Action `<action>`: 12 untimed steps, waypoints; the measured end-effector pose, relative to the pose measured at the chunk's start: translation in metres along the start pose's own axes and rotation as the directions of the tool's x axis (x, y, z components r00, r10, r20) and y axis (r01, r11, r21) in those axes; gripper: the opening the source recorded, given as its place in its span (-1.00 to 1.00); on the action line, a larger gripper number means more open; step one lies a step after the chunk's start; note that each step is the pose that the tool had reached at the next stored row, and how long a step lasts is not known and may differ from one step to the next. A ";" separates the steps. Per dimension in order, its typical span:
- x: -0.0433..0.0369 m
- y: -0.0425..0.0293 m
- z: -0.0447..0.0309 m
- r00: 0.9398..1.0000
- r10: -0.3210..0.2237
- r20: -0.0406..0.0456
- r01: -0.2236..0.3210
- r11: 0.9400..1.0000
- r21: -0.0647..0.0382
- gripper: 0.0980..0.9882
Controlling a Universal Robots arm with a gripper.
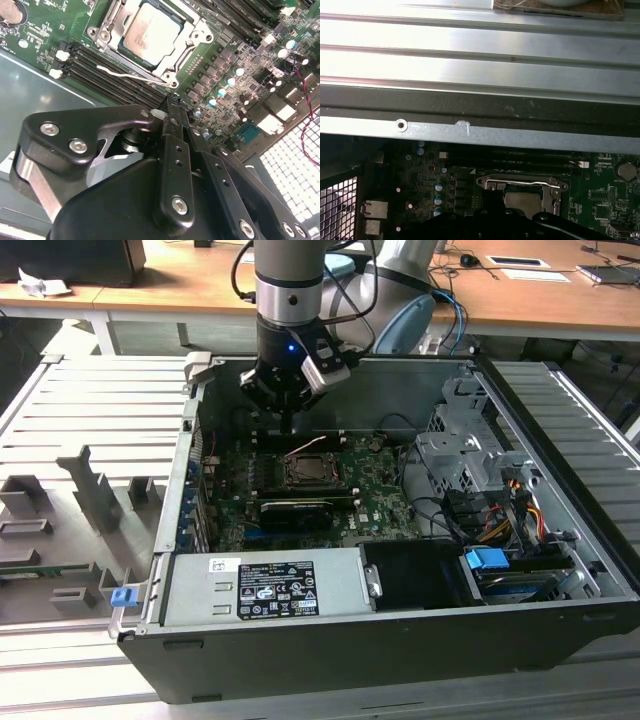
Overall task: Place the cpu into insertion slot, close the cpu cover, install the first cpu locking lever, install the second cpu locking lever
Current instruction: 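Install the first cpu locking lever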
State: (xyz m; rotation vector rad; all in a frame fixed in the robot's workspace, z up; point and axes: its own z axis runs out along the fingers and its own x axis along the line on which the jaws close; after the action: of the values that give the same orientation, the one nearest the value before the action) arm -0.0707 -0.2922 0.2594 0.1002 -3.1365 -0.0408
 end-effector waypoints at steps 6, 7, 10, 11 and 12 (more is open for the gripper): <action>-0.0013 -0.0001 0.0000 1.000 0.000 0.000 0.000 1.000 0.000 -0.98; -0.0014 -0.0001 0.0000 1.000 0.000 0.000 0.000 1.000 0.000 -0.98; -0.0018 -0.0001 0.0000 1.000 0.000 0.000 0.000 1.000 0.000 -0.98; -0.0022 -0.0001 0.0000 1.000 0.000 0.000 0.000 1.000 0.000 -0.98; -0.0024 -0.0001 0.0000 1.000 0.000 0.000 0.000 1.000 0.000 -0.98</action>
State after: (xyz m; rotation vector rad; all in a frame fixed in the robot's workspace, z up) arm -0.0683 -0.2922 0.2594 0.1000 -3.1366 -0.0408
